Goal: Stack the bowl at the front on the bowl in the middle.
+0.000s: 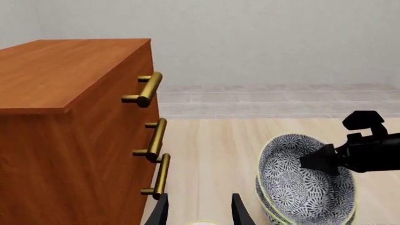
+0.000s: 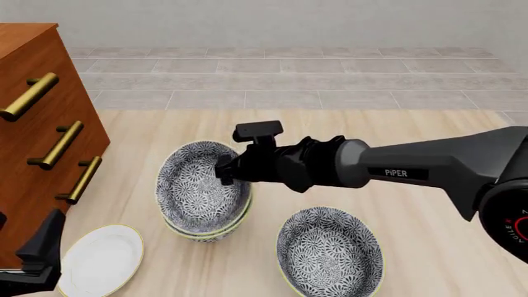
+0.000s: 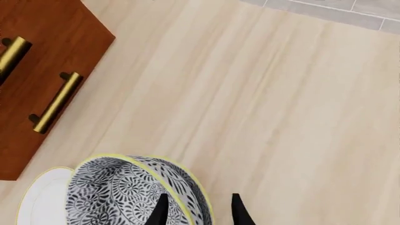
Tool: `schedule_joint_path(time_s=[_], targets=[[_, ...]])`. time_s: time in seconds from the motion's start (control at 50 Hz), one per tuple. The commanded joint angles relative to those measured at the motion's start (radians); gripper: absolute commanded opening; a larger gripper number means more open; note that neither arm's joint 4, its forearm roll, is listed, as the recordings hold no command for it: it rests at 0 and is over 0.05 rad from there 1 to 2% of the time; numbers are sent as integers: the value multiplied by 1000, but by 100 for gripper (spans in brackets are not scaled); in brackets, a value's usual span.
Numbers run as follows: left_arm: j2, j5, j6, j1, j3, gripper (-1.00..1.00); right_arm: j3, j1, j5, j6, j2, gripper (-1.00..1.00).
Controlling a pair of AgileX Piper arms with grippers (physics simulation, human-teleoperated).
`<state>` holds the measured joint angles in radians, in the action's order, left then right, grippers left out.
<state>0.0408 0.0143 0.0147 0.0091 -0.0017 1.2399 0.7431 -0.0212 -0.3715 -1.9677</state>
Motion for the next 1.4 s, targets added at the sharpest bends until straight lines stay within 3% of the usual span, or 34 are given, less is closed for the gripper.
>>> schedule_joint_path(time_s=[0.02, 0.18, 0.52, 0.8, 1.22, 1.4], targets=[[-40, 32, 0, 3, 1, 100, -15, 8, -17, 19, 33, 100], [-33, 28, -14, 13, 1, 100, 27, -2, -48, 57, 89, 100], [93, -96, -15, 14, 1, 100, 44, 7, -95, 61, 193, 100], [28, -30, -15, 15, 1, 100, 49, 12, -120, 53, 281, 100], [94, -93, -18, 10, 1, 100, 47, 7, -118, 48, 346, 100], [93, -91, -16, 8, 1, 100, 25, 5, -124, 70, 457, 100]])
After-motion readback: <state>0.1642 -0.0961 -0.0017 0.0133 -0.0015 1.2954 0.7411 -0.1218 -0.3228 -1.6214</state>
